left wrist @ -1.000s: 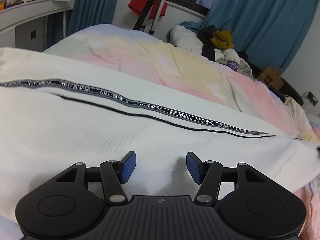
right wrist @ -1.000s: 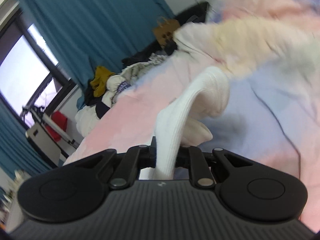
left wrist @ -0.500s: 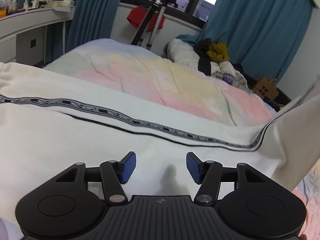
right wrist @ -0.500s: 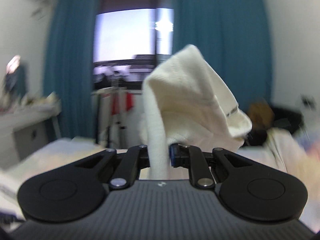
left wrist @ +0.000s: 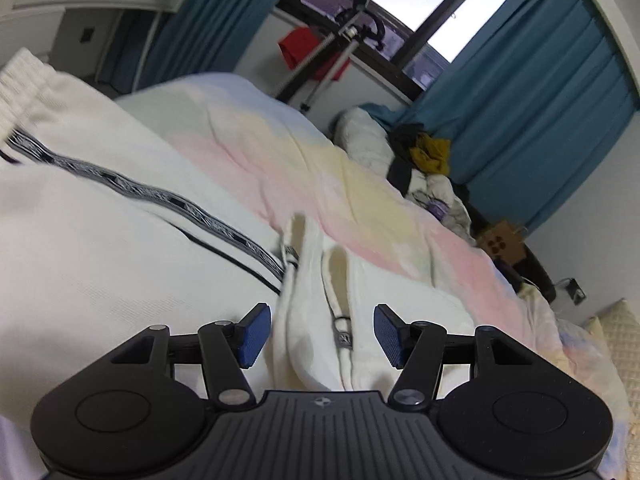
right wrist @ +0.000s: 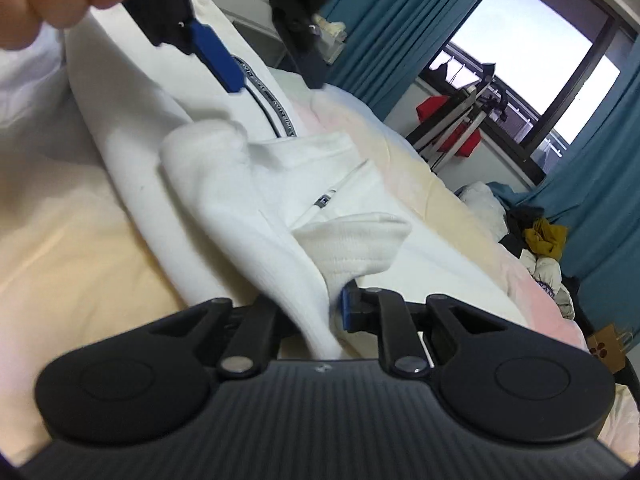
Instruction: Fold clothes
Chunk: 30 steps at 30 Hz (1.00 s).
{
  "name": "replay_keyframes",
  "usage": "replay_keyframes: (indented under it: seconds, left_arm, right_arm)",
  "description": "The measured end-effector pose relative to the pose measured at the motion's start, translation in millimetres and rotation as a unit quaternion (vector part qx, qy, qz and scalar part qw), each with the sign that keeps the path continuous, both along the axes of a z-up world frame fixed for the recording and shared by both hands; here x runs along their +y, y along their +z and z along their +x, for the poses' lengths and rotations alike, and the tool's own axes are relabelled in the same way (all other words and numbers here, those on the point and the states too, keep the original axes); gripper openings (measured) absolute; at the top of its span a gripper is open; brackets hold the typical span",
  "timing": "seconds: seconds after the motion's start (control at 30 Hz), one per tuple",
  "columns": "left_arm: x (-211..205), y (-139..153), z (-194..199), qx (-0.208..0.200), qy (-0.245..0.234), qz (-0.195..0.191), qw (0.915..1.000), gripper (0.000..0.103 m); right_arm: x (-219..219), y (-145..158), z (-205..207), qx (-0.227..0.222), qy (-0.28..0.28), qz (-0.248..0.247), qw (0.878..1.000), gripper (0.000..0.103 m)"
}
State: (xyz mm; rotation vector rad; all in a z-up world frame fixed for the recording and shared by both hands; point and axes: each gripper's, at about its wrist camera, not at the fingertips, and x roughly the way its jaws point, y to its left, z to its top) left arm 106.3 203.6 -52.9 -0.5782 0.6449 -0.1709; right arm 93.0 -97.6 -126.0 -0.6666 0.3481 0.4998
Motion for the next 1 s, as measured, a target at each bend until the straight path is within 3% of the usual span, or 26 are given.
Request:
replay_keyframes:
  seconds: [0.2, 0.43, 0.57, 0.67, 0.8, 0.87, 0.9, 0.97, 1.0]
  left_arm:
    - [-16, -15, 13, 0.020, -0.015, 0.025, 0.9994, 0.062]
    - [-31, -33, 22, 0.047, -0.016, 0.070, 0.9963, 0.061]
    - [-38, -32, 22, 0.040, -0.015, 0.082, 0.9957, 0.061]
    - [-39, -27, 14, 0.020, -0.007, 0.073, 0.9971, 0.061]
    - [-37, -12, -4, -0.021, 0.012, 0.053, 0.9983, 0.061]
    - [-38, -6, -12, -0.034, 0.006, 0.020, 0.9992, 0.062]
    - [-39, -3, -17, -0.039, 0.001, 0.001, 0.9992, 0.063]
    - [-42, 2, -27, -0.047, -0.014, -0.032, 0.9983, 0.066]
    - [-44, 3, -32, -0.049, -0.021, -0.047, 0.9975, 0.067]
  right_arm:
    - [-13, 12, -3, 0.030, -0.005, 0.059, 0.998, 0.021]
    - [-33, 48, -26, 0.070, 0.003, 0.143, 0.987, 0.048]
    - [-45, 69, -40, 0.092, 0.008, 0.191, 0.977, 0.053]
    - [-72, 79, -25, 0.080, -0.043, 0.247, 0.965, 0.053]
    - [-95, 67, 10, 0.060, -0.163, 0.251, 0.952, 0.053]
    - [-110, 45, 31, 0.114, -0.231, 0.270, 0.928, 0.053]
    - [-120, 33, 40, 0.158, -0.260, 0.292, 0.907, 0.053]
    - [-144, 10, 52, 0.233, -0.292, 0.375, 0.848, 0.053]
    - [-152, 7, 50, 0.243, -0.295, 0.404, 0.831, 0.052]
